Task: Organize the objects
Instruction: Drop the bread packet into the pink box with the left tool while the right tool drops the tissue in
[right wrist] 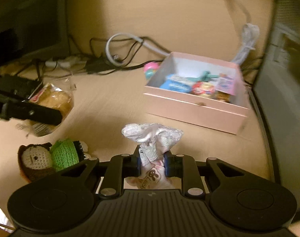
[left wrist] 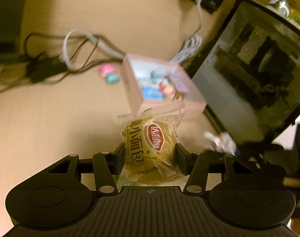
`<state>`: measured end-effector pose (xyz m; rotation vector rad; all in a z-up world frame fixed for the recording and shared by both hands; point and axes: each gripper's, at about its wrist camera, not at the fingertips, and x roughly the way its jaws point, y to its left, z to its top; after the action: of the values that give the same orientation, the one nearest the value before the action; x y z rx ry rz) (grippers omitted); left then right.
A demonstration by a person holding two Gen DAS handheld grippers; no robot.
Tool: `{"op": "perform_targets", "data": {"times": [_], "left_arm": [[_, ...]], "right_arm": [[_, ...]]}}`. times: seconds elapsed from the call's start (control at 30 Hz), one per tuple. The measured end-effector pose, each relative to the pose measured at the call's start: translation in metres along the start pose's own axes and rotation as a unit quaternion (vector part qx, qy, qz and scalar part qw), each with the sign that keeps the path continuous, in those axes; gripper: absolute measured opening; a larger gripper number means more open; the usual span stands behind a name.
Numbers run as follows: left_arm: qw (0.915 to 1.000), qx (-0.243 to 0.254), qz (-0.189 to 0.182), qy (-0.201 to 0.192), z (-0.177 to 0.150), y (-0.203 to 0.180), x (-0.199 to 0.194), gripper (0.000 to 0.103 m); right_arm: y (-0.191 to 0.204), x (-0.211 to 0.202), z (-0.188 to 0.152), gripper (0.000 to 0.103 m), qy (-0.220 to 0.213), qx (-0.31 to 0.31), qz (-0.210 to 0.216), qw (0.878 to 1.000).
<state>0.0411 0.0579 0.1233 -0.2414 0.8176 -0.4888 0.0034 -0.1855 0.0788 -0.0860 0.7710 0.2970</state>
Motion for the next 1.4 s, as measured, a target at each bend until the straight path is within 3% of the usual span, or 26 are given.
{"op": "perform_targets", "data": {"times": [0.23,0.4,0.47,0.53,0.6,0.7,0.77,0.83,0.9,1.1,1.23,1.3,1.33,1.4], "left_arm": [[0.9982,0.031,-0.028,-0.043,0.055,-0.030,0.040,0.057],[0.9970,0.006,-0.051,-0.058,0.116,-0.059,0.113,0.059],[0.9983,0.041,-0.011,-0.038,0.126,-0.073,0.153,0.059],[0.9958,0.078,0.043,0.021,0.126,-0.082,0.197,0.058],[0.9944,0.075,0.060,0.044,0.122,-0.080,0.219,0.056],[0.9984,0.027,0.042,0.028,0.120,-0.067,0.215,0.056],[0.9987,-0.008,0.046,-0.018,0.122,-0.054,0.197,0.055],[0.9949,-0.062,0.031,-0.073,0.125,-0.032,0.168,0.055],[0.9893,-0.110,0.017,-0.094,0.124,-0.010,0.141,0.055],[0.9835,-0.154,0.050,-0.081,0.103,0.034,0.089,0.055],[0.9787,-0.191,0.057,-0.048,0.084,0.063,0.077,0.054],[0.9781,-0.197,0.058,-0.036,0.085,0.070,0.082,0.054],[0.9782,-0.197,0.057,-0.034,0.085,0.075,0.083,0.054],[0.9802,-0.189,0.055,-0.025,0.094,0.079,0.095,0.055]], "right_arm": [[-0.029,-0.041,-0.009,0.020,-0.039,0.040,-0.027,0.998],[-0.043,-0.043,-0.019,0.020,-0.040,0.053,-0.044,0.997],[-0.046,-0.038,-0.021,0.020,-0.038,0.055,-0.051,0.996],[-0.049,-0.035,-0.021,0.020,-0.036,0.055,-0.056,0.996],[-0.053,-0.034,-0.022,0.020,-0.035,0.051,-0.061,0.996],[-0.062,-0.027,-0.020,0.020,-0.030,0.048,-0.071,0.996],[-0.069,-0.022,-0.018,0.020,-0.024,0.049,-0.075,0.996],[-0.074,-0.018,-0.013,0.020,-0.023,0.051,-0.072,0.996],[-0.079,-0.015,0.000,0.020,-0.028,0.061,-0.053,0.996],[-0.088,0.015,0.102,0.020,-0.074,0.095,0.017,0.993],[-0.093,0.088,0.169,0.022,-0.024,0.108,0.039,0.993],[-0.097,0.129,0.186,0.039,0.024,0.115,0.039,0.992],[-0.099,0.144,0.191,0.058,0.038,0.116,0.019,0.992],[-0.097,0.158,0.194,0.061,0.043,0.102,-0.023,0.994]]}}
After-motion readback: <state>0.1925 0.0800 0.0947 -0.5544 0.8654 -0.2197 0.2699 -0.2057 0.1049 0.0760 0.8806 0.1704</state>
